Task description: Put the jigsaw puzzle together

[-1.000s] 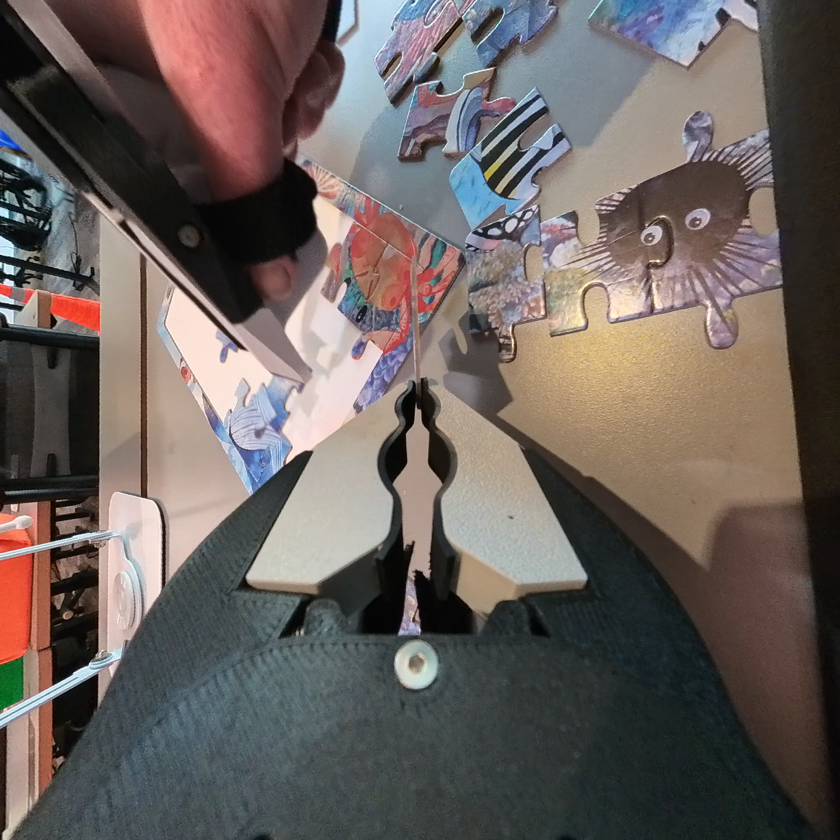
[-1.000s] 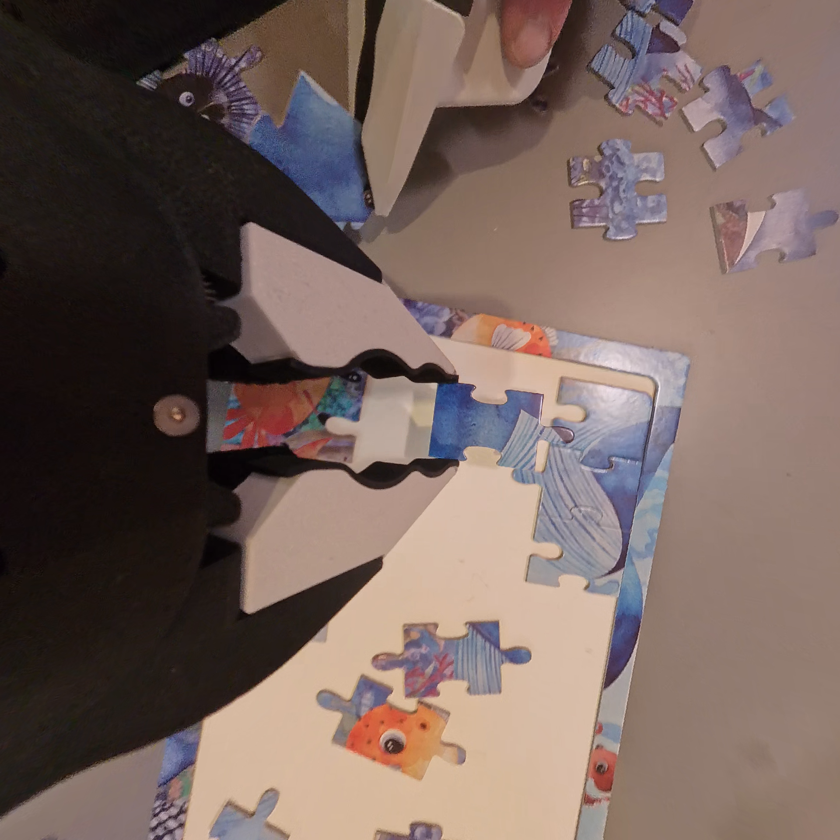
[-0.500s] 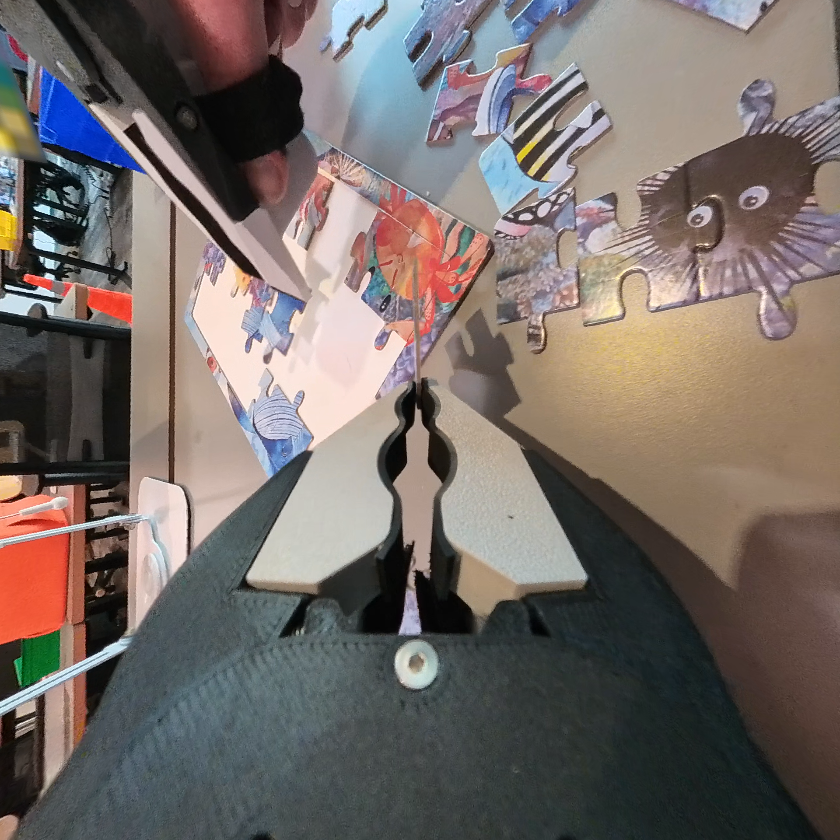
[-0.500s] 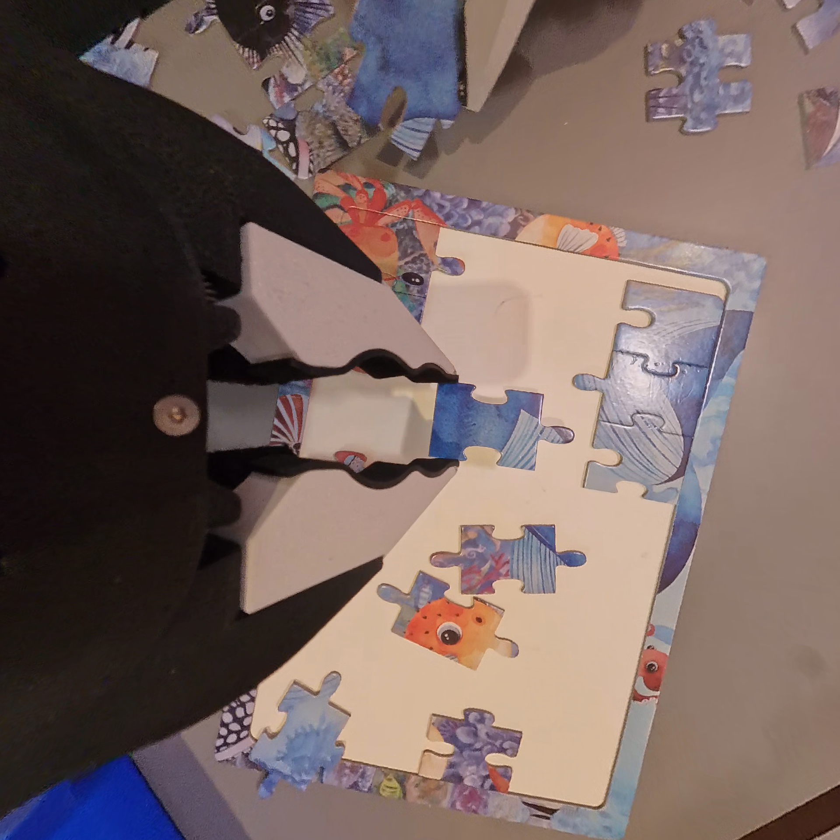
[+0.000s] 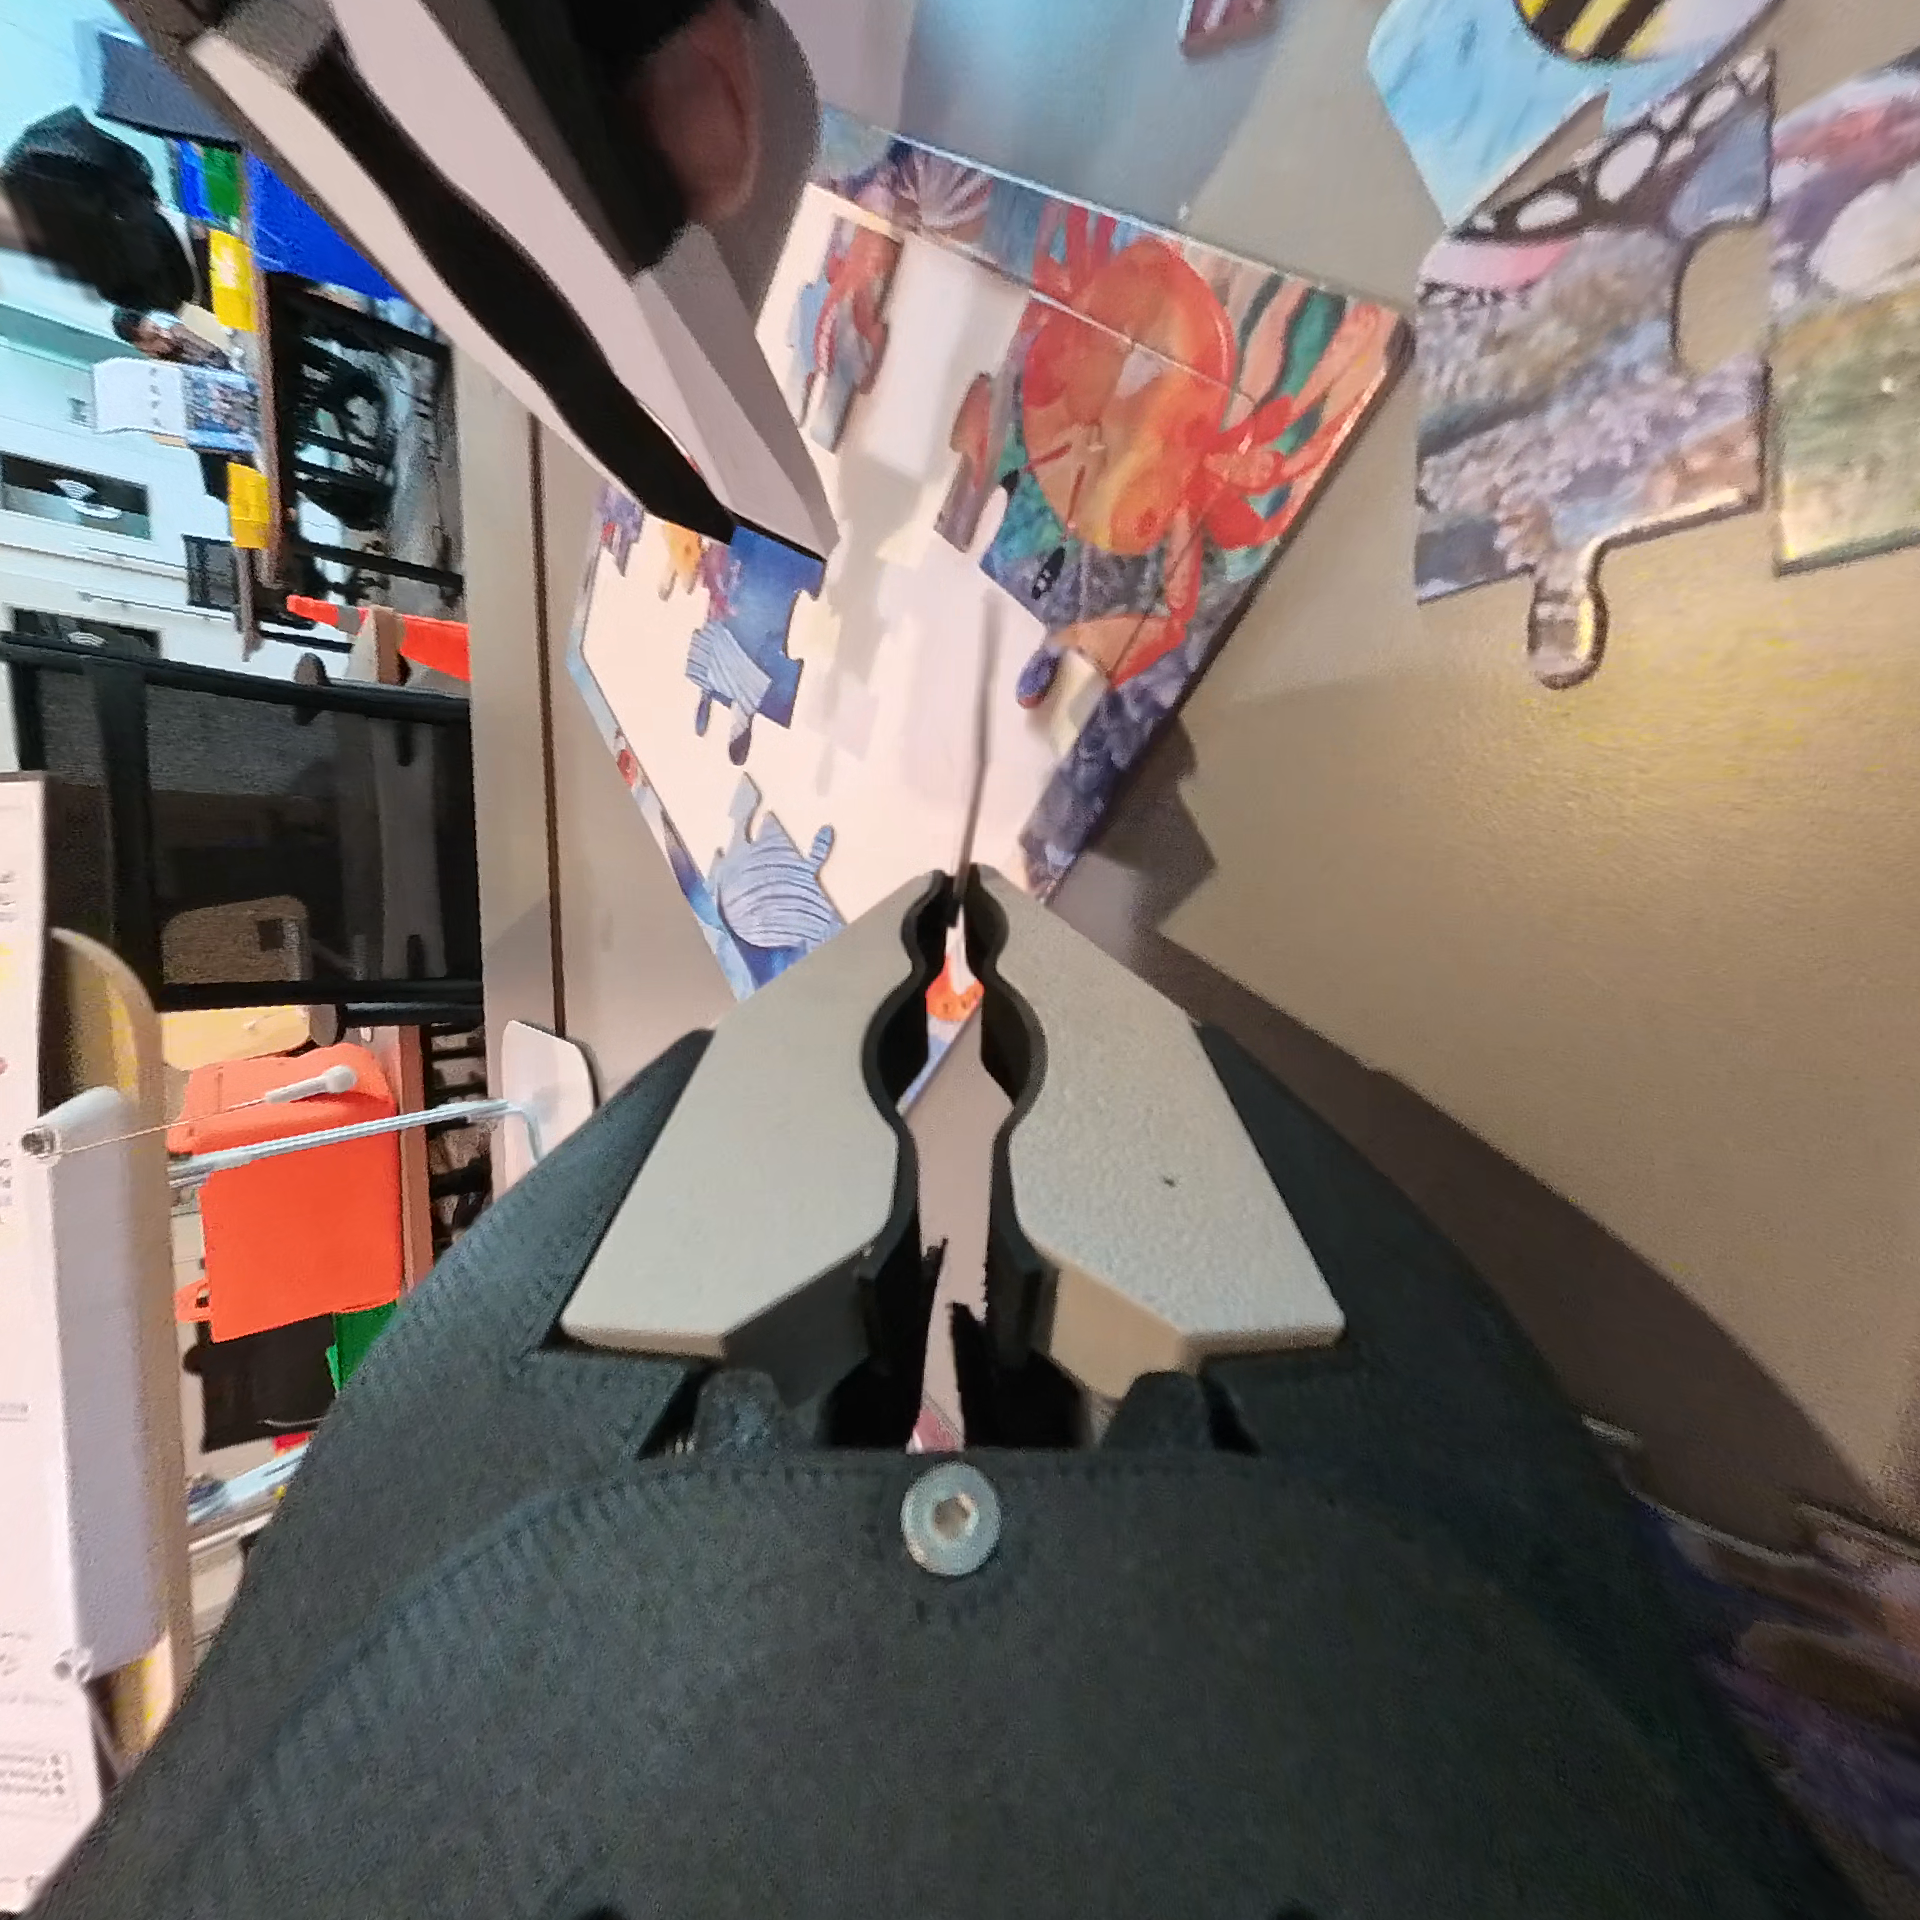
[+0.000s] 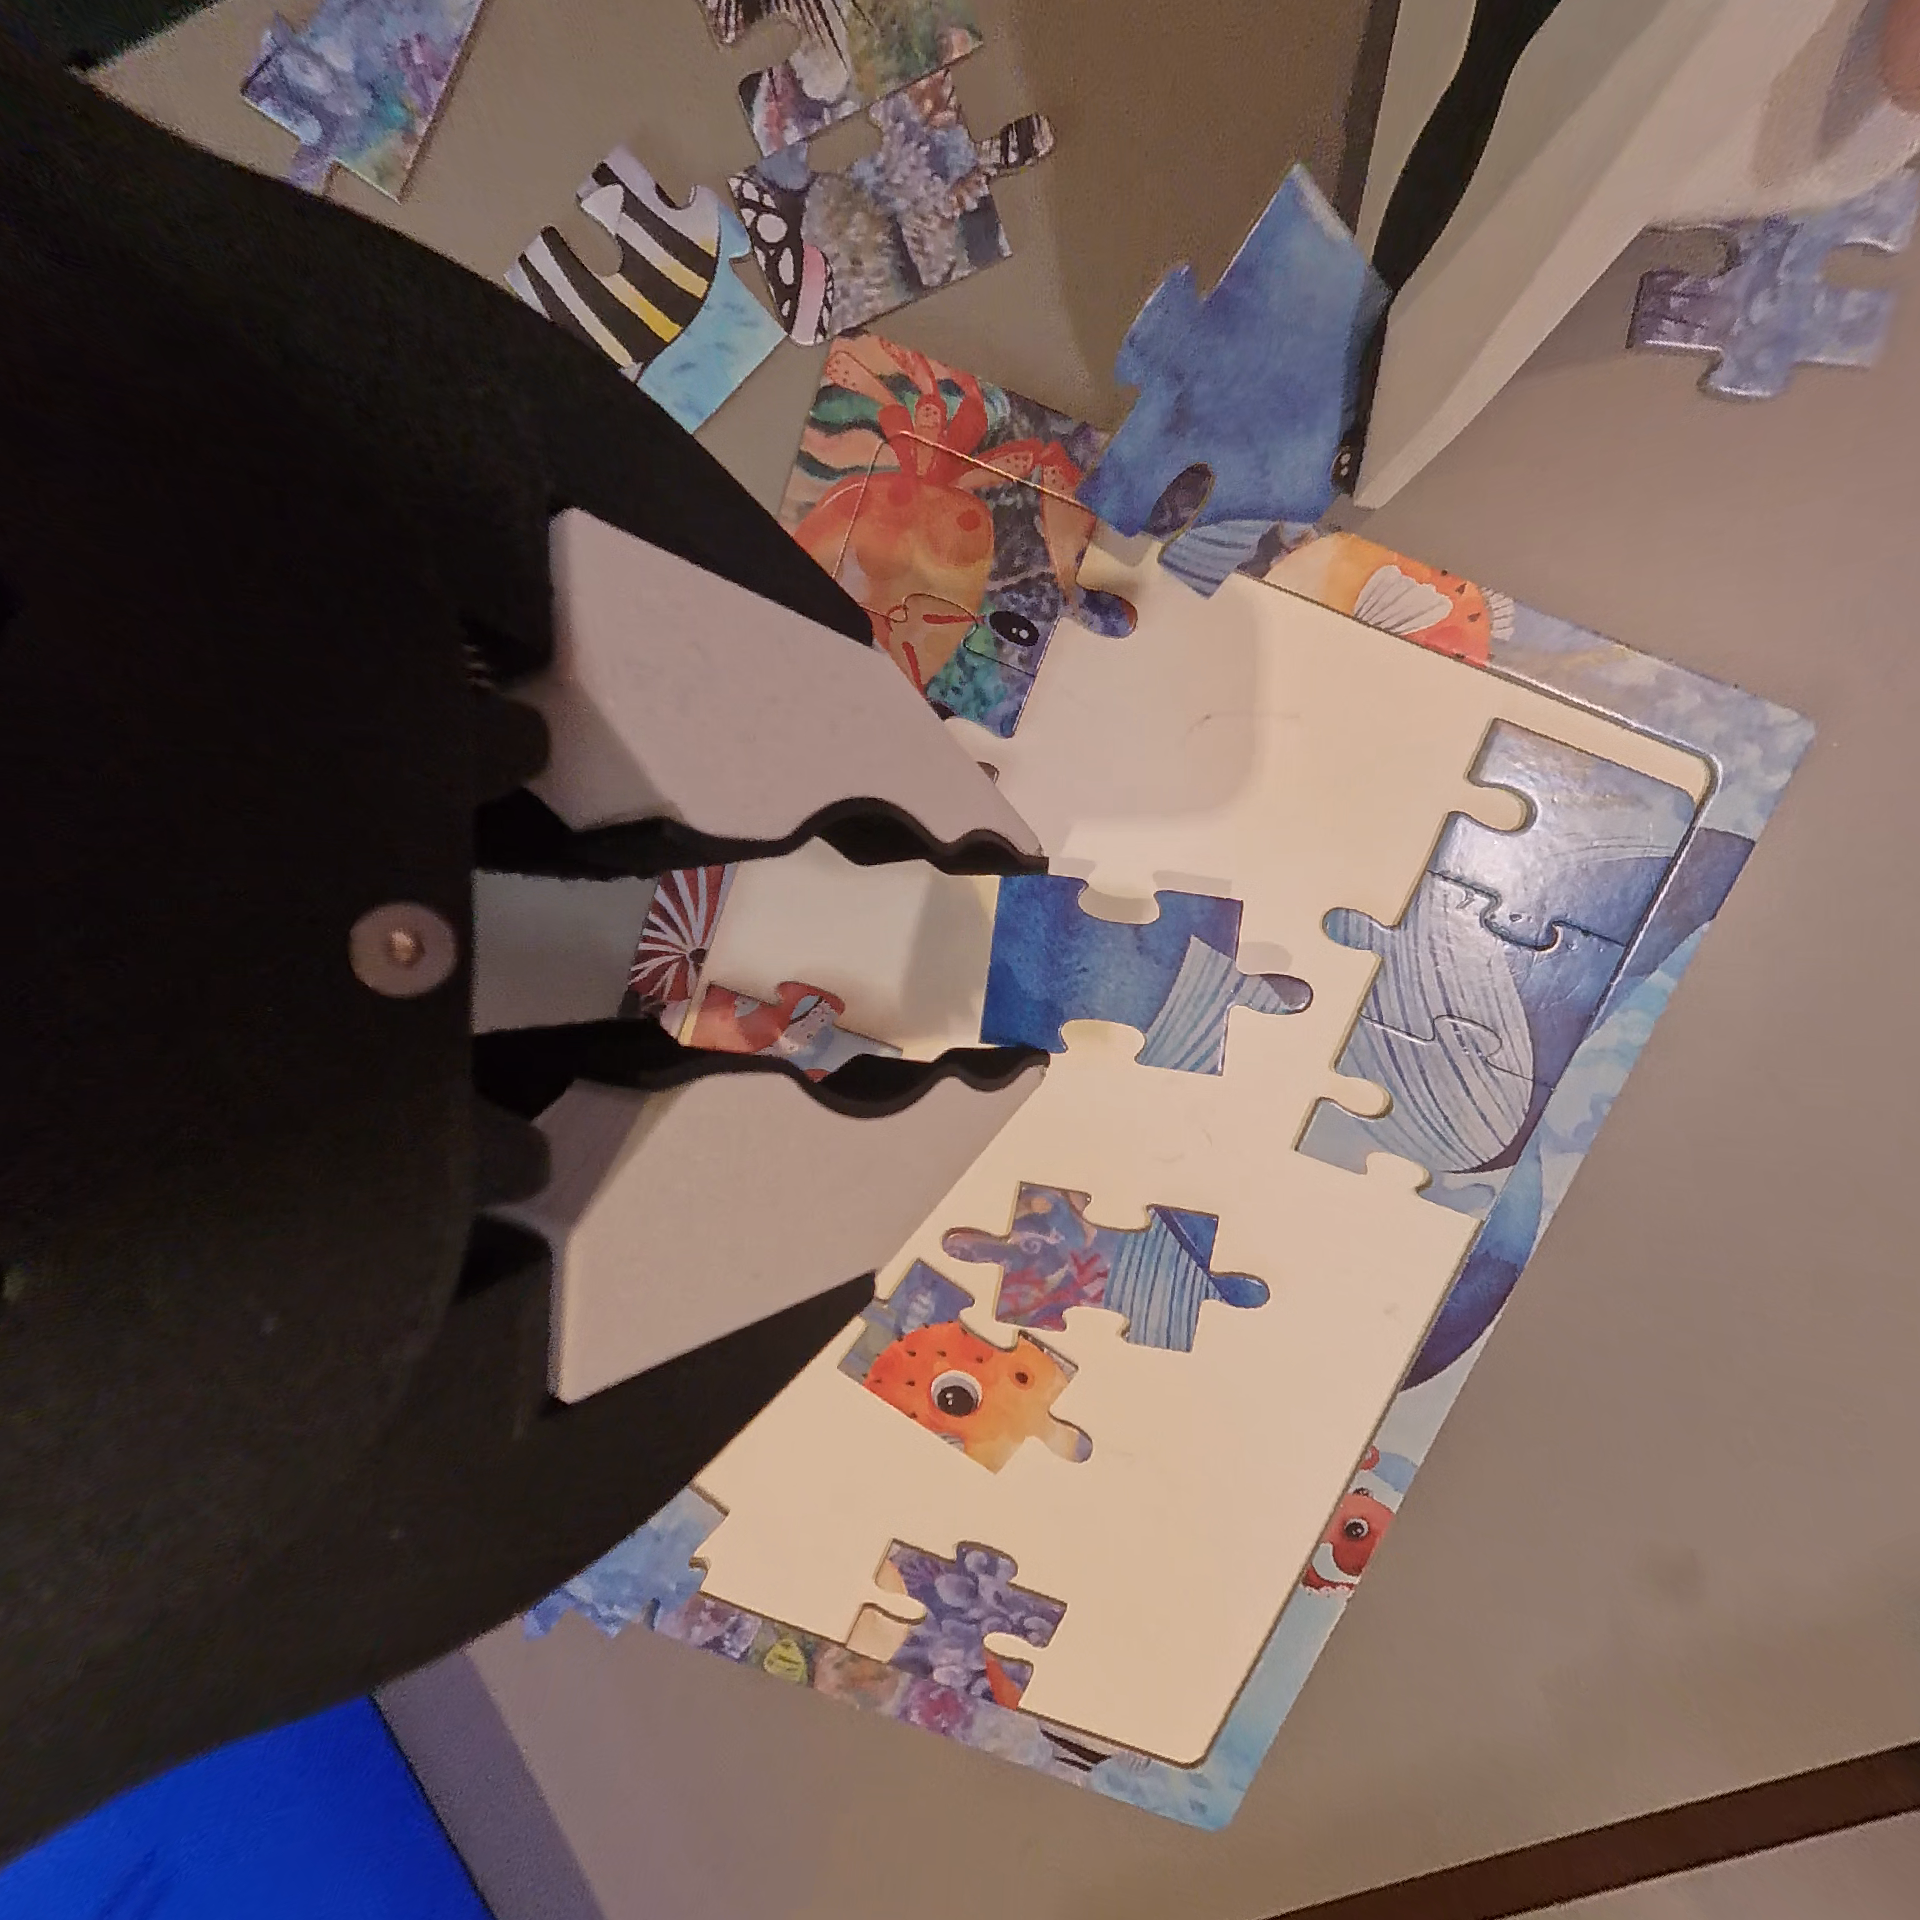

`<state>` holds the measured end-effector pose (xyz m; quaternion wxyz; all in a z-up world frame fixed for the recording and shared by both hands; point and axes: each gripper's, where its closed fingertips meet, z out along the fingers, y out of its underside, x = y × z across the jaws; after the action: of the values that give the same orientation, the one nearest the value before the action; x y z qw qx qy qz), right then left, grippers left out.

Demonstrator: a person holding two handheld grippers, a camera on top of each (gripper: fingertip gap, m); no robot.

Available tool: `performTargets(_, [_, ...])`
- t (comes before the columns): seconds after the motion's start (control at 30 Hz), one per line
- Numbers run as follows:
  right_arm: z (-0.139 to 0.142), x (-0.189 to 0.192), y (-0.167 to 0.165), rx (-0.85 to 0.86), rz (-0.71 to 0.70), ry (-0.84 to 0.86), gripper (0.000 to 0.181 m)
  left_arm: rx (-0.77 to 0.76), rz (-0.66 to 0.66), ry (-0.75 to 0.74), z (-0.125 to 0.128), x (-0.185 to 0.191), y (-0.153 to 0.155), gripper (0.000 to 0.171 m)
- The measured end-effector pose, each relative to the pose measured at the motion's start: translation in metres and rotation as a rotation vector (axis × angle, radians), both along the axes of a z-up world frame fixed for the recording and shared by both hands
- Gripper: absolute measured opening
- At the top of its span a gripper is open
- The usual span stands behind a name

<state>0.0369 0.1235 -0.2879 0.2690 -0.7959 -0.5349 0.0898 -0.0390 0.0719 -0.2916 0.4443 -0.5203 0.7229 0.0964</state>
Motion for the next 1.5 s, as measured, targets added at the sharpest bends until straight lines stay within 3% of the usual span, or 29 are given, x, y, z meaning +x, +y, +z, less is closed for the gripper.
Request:
performTargets(0.1, [-0.004,0.001,-0.001,-0.006,0.012,0.001,0.031,-0.061,-0.045,-0.001,-0.003,0.0,-0.008,0.012])
performTargets(0.2, [-0.004,0.003,-0.001,-0.007,0.019,0.002,0.031,-0.103,-0.015,-0.003,-0.004,-0.007,-0.002,0.034])
performTargets(0.43, [0.001,0.008,-0.004,0.0,0.042,0.008,0.031,-0.276,0.012,-0.016,-0.01,-0.021,-0.001,0.034])
performTargets(0.67, [0.004,0.004,-0.018,0.009,0.169,-0.028,0.031,-0.334,0.061,-0.117,0.007,-0.022,0.01,0.029])
performTargets(0.8, [0.01,0.003,-0.03,0.016,0.26,-0.075,0.031,-0.554,-0.002,-0.191,0.009,-0.006,-0.014,0.028])
performTargets(0.9, [0.012,0.005,-0.033,0.028,0.273,-0.091,0.031,-0.652,-0.049,-0.163,0.002,0.006,-0.032,0.037])
performTargets(1.03, [0.009,0.004,-0.04,0.019,0.298,-0.076,0.031,-0.639,-0.021,-0.105,-0.012,0.015,-0.031,0.06])
performTargets(1.13, [0.007,0.007,-0.043,0.012,0.308,-0.077,0.031,-0.672,-0.017,-0.105,-0.017,0.019,-0.034,0.048])
performTargets(1.2, [0.008,0.008,-0.047,0.004,0.331,-0.066,0.031,-0.689,-0.016,-0.113,-0.018,0.021,-0.035,0.03])
performTargets(1.37, [0.012,0.008,-0.054,-0.026,0.383,-0.035,0.031,-0.675,-0.015,-0.129,-0.017,0.024,-0.033,0.014])
performTargets(1.4, [0.013,0.008,-0.056,-0.034,0.4,-0.028,0.031,-0.667,-0.019,-0.124,-0.017,0.024,-0.032,0.0])
performTargets(1.5, [0.01,0.01,-0.061,-0.064,0.457,-0.038,0.031,-0.645,-0.001,-0.095,-0.016,0.02,-0.024,0.0])
